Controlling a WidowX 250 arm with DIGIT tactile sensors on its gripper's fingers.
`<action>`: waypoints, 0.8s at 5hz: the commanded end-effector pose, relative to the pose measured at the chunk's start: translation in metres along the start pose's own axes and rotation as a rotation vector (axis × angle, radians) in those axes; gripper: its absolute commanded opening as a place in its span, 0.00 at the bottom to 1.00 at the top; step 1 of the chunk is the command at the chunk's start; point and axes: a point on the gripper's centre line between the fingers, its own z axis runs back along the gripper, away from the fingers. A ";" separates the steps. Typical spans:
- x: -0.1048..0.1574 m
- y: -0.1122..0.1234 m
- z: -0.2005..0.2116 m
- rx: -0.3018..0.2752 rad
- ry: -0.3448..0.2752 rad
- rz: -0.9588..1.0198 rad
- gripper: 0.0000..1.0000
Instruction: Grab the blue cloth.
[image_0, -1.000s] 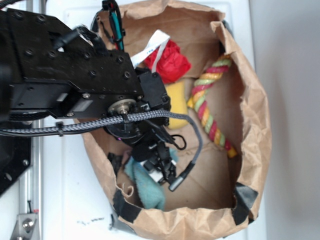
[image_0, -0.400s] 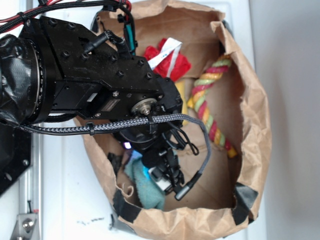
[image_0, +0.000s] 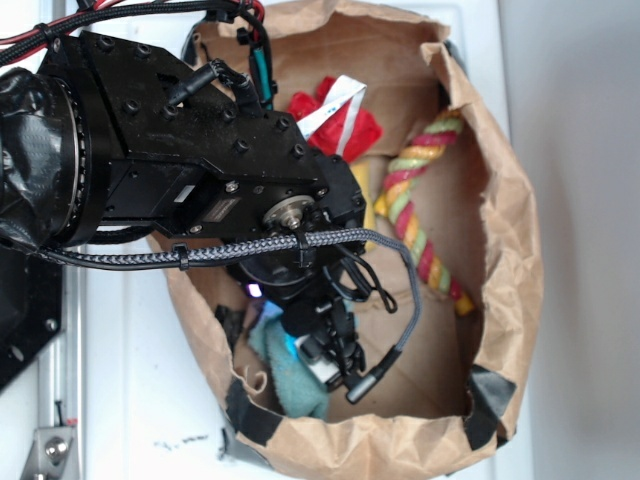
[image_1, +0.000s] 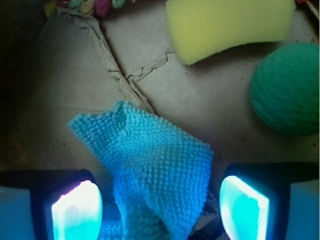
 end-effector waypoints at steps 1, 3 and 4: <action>0.002 -0.002 0.010 -0.019 -0.031 -0.002 1.00; -0.015 -0.021 -0.010 -0.007 0.008 -0.110 1.00; -0.009 -0.015 -0.028 0.057 -0.023 -0.135 1.00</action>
